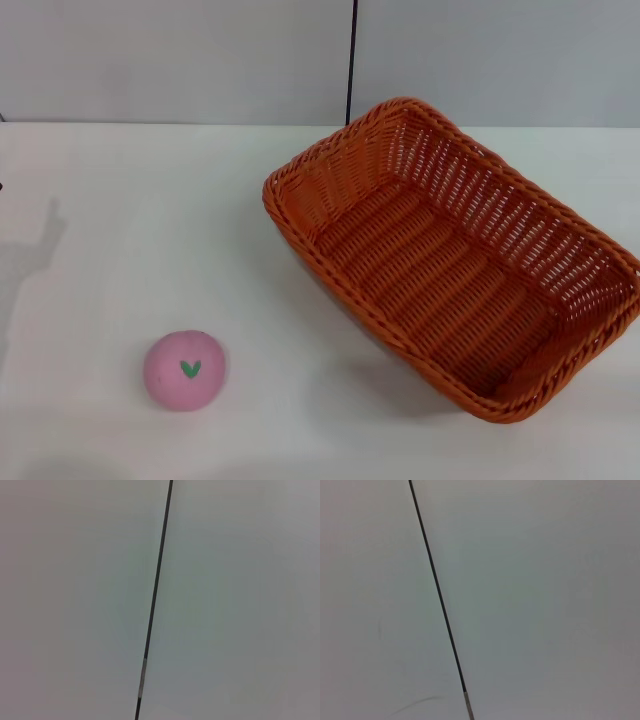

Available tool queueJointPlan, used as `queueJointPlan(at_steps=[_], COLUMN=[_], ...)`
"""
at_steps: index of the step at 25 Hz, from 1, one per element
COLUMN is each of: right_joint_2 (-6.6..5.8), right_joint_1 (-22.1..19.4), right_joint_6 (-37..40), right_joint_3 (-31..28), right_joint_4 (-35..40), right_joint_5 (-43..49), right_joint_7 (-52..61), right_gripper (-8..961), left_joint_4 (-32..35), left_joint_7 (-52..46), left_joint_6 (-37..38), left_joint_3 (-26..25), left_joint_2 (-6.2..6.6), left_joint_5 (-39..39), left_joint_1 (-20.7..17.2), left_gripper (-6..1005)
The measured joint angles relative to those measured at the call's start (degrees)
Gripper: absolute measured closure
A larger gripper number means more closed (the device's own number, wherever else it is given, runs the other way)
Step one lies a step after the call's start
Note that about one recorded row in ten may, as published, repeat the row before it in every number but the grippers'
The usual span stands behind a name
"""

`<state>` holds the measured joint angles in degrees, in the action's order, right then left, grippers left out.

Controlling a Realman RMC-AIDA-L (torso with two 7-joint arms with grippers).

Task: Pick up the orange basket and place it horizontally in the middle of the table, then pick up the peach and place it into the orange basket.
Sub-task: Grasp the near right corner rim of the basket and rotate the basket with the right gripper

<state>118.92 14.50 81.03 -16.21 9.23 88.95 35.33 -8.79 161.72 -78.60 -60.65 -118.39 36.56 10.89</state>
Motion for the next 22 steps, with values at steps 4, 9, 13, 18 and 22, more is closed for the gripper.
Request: queueJointPlan(at_steps=[4,9,13,18,22], right_joint_2=[0.0,0.0,0.0,0.0,-0.1], right_joint_1=[0.0,0.0,0.0,0.16,0.17], right_joint_6=[0.01,0.03,0.06,0.03,0.17], right_joint_3=[0.06,0.05,0.04,0.03,0.28], right_joint_4=[-0.09,-0.18,-0.22,-0.29,0.15], right_joint_5=[0.0,0.0,0.01,0.19,0.45], right_joint_7=[0.0,0.0,0.0,0.04,3.07], right_gripper=[231,231,231,230,230], left_joint_4=[0.0,-0.07,-0.08,-0.09,-0.09], left_joint_7=[0.0,0.0,0.0,0.0,0.0], left_joint_6=[-0.01,-0.23,-0.42,-0.44,-0.44], left_joint_3=[0.0,0.0,0.0,0.0,0.0], left_joint_2=[-0.07,-0.1,-0.09,-0.08,-0.08], left_joint_5=[0.09,0.1,0.1,0.09,0.09], left_joint_1=[0.01,0.01,0.01,0.01,0.01], left_gripper=[137,137,137,137,137])
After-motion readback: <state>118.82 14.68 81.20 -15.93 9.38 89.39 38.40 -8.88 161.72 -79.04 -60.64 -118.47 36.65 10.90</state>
